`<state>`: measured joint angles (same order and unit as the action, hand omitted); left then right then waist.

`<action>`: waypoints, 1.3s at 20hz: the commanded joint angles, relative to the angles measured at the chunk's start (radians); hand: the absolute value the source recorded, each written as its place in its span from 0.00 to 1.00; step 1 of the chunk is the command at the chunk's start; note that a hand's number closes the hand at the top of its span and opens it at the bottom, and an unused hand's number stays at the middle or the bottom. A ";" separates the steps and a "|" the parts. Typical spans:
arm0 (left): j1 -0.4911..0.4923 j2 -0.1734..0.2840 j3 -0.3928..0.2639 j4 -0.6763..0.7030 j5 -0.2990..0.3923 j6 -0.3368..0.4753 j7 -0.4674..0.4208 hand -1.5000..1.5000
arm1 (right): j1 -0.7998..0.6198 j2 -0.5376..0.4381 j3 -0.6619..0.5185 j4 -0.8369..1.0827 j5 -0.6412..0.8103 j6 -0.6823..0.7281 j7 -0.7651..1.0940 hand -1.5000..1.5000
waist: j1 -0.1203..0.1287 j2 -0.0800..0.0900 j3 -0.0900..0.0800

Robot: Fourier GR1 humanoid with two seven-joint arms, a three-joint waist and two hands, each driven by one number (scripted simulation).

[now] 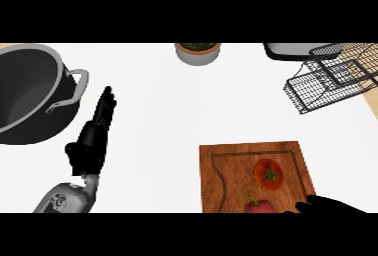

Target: Pick the bell pepper from the cutting board and place it in the tiered basket

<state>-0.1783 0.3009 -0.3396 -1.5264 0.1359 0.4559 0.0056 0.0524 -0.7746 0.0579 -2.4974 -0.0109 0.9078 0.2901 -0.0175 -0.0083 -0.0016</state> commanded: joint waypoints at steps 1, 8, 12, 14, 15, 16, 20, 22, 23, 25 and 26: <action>0.021 -0.009 -0.003 -0.007 -0.007 0.005 -0.008 0.50 | 0.015 -0.059 0.010 -0.201 0.124 0.025 0.123 0.00 | -0.009 -0.004 0.000; 0.039 0.001 0.011 -0.007 -0.004 -0.019 -0.034 0.50 | -0.038 -0.074 0.082 -0.160 0.208 0.004 0.175 0.00 | 0.003 -0.003 0.002; 0.005 0.002 0.016 -0.011 -0.009 -0.014 0.022 0.50 | -0.062 -0.080 0.137 -0.172 0.256 0.000 0.192 0.00 | -0.003 -0.006 0.004; 0.004 -0.014 0.023 0.029 -0.008 -0.022 -0.027 0.50 | -0.106 -0.093 0.149 -0.138 0.265 0.000 0.206 0.00 | 0.004 0.001 0.002; 0.022 -0.004 0.017 0.002 -0.007 -0.030 -0.020 0.50 | -0.130 -0.087 0.187 -0.116 0.282 -0.005 0.223 0.00 | 0.019 0.002 0.002; 0.006 -0.014 0.024 0.013 -0.011 -0.023 -0.026 0.50 | -0.118 -0.091 0.168 -0.130 0.278 -0.004 0.206 0.00 | 0.005 0.001 0.003; -0.010 -0.041 0.009 0.033 -0.030 -0.004 -0.018 0.50 | -0.164 -0.102 0.272 -0.144 0.319 0.000 0.237 0.00 | 0.004 0.000 0.003; 0.020 -0.020 0.028 0.032 -0.008 -0.037 -0.050 0.50 | -0.200 -0.118 0.263 -0.156 0.300 0.011 0.204 0.00 | 0.008 -0.001 0.003; 0.008 0.000 0.040 0.025 -0.009 -0.039 -0.027 0.50 | -0.193 -0.118 0.282 -0.189 0.311 -0.005 0.236 0.00 | -0.003 -0.006 0.003; -0.024 -0.018 0.038 0.039 -0.006 -0.047 -0.028 0.50 | -0.246 -0.100 0.323 -0.140 0.339 -0.011 0.225 0.00 | 0.007 0.001 0.004; 0.010 -0.006 0.041 -0.010 0.003 -0.043 -0.005 0.50 | -0.244 -0.111 0.310 -0.143 0.340 -0.011 0.217 0.00 | 0.012 -0.005 0.005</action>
<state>-0.1786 0.2857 -0.3086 -1.5030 0.1284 0.4193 -0.0169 -0.1700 -0.8735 0.3297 -2.4912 0.1081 0.8824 0.4735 -0.0119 -0.0096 0.0022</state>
